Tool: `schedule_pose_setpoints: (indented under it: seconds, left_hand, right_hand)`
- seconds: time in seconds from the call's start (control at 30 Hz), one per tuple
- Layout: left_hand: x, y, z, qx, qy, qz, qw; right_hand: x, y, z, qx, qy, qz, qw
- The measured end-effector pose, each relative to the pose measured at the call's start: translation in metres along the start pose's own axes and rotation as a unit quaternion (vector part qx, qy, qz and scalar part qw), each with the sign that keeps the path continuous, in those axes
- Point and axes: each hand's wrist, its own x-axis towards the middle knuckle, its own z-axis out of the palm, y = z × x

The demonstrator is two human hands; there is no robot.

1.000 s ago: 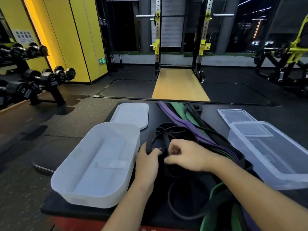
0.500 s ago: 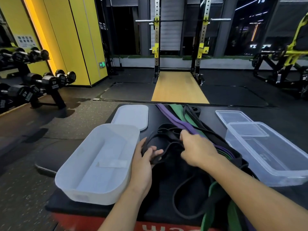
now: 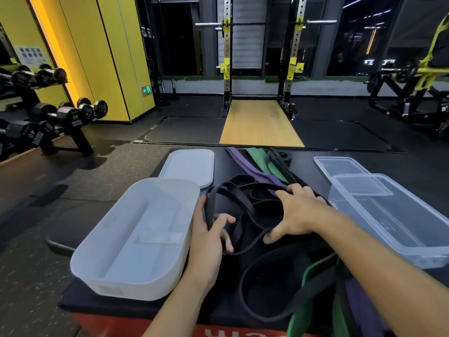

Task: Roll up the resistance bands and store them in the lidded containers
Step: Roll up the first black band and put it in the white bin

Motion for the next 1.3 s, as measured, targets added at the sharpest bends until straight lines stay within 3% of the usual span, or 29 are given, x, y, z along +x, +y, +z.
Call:
schedule_pose_setpoints:
  seconds: [0.17,0.3,0.43,0.63,0.8,1.03,1.2,1.3]
  left_hand:
    - [-0.002,0.001,0.001,0.047,-0.011,0.010,0.999]
    - [-0.001,0.002,0.001,0.081,-0.025,0.003,0.996]
    - [0.000,0.005,0.004,0.108,-0.029,-0.007,0.994]
    - [0.010,0.007,0.004,0.101,-0.022,-0.032,0.994]
    - [0.016,0.009,0.001,0.063,-0.004,-0.066,0.996]
    - [0.016,0.006,0.000,0.078,-0.012,-0.061,0.995]
    - [0.013,0.008,0.002,0.086,-0.008,-0.045,0.995]
    - [0.011,0.008,0.001,0.090,-0.002,-0.037,0.995]
  right_hand:
    - [0.005,-0.002,0.010,-0.013,-0.062,-0.065,0.996]
    - [0.014,-0.003,0.011,-0.054,-0.030,-0.040,0.997]
    - [0.019,-0.005,-0.004,-0.096,-0.082,-0.022,0.992]
    - [0.031,-0.012,-0.007,-0.079,-0.083,-0.033,0.993]
    - [0.029,-0.010,-0.002,-0.047,-0.033,-0.024,0.998]
    - [0.028,-0.013,-0.010,-0.080,-0.029,0.027,0.996]
    - [0.032,-0.022,-0.013,-0.077,0.063,0.018,0.995]
    - [0.033,-0.021,-0.016,-0.061,0.024,0.004,0.998]
